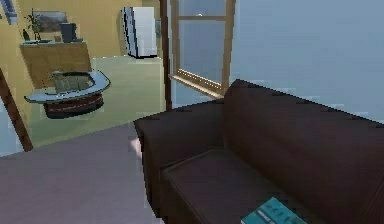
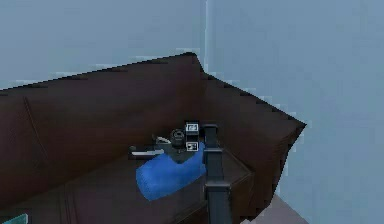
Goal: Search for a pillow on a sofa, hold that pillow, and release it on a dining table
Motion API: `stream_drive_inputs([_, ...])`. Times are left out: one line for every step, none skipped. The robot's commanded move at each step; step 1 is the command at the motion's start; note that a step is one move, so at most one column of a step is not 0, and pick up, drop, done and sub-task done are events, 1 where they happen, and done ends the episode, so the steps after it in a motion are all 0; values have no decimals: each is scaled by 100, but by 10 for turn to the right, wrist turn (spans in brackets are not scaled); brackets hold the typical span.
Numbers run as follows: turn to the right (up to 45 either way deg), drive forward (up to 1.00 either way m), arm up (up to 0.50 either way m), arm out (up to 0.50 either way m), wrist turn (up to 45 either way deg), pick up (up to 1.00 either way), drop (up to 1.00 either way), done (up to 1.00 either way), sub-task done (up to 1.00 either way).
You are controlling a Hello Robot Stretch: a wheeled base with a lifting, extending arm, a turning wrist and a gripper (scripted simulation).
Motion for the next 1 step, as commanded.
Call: stream_drive_inputs([0, 0, 0, 0, 30, 0, 0, 0, 0])
